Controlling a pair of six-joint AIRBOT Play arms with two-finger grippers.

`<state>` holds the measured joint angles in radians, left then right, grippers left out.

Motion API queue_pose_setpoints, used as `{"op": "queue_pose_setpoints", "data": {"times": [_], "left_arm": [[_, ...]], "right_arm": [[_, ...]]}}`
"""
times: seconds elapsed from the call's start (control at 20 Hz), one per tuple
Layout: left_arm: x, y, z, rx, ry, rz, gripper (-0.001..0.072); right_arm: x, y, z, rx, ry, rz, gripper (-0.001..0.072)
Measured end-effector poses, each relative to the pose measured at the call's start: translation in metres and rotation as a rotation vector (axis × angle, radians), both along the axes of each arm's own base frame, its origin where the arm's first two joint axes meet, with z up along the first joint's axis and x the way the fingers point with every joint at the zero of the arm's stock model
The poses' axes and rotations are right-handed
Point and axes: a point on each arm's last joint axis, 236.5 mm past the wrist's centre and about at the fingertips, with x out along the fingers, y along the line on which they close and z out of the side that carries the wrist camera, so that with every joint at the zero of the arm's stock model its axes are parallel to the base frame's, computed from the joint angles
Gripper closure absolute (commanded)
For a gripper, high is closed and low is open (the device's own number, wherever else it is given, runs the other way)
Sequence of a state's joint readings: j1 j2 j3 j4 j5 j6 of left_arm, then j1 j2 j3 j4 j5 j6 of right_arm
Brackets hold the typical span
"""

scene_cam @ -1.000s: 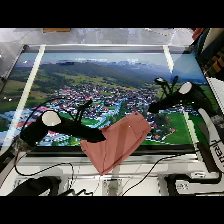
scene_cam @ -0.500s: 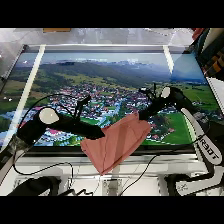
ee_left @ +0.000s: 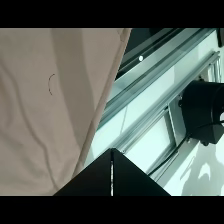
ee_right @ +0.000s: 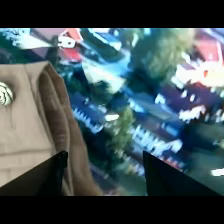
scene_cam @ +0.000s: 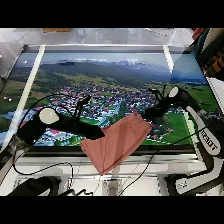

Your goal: Fold the clothes and pants, and hang the long-sleeved shirts on hangers.

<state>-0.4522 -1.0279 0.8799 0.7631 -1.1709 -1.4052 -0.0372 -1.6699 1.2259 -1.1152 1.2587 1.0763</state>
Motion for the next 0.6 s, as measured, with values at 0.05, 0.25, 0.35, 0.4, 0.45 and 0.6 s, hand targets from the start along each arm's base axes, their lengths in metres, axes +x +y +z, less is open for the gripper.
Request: {"op": "queue_pose_setpoints", "data": {"times": [0.05, 0.25, 0.35, 0.4, 0.45, 0.6], "left_arm": [[0.0, 0.0, 0.0, 0.0, 0.0, 0.0, 0.0703], [0.0, 0.0, 0.0, 0.0, 0.0, 0.001, 0.0703], [0.0, 0.0, 0.0, 0.0, 0.0, 0.0, 0.0702], [0.0, 0.0, 0.0, 0.0, 0.0, 0.0, 0.0702], [0.0, 0.0, 0.0, 0.0, 0.0, 0.0, 0.0702], [0.0, 0.0, 0.0, 0.0, 0.0, 0.0, 0.0702]], "right_arm": [[-0.005, 0.002, 0.0, 0.038, 0.036, -0.016, 0.0178], [-0.024, 0.022, -0.001, 0.201, 0.178, -0.039, 0.0225], [-0.033, 0.03, 0.003, 0.264, 0.229, -0.027, 0.0227], [-0.037, 0.031, 0.006, 0.286, 0.249, -0.02, 0.0224], [-0.04, 0.032, 0.008, 0.303, 0.263, -0.017, 0.0189], [-0.039, 0.031, 0.012, 0.332, 0.272, -0.015, 0.0145]]}}
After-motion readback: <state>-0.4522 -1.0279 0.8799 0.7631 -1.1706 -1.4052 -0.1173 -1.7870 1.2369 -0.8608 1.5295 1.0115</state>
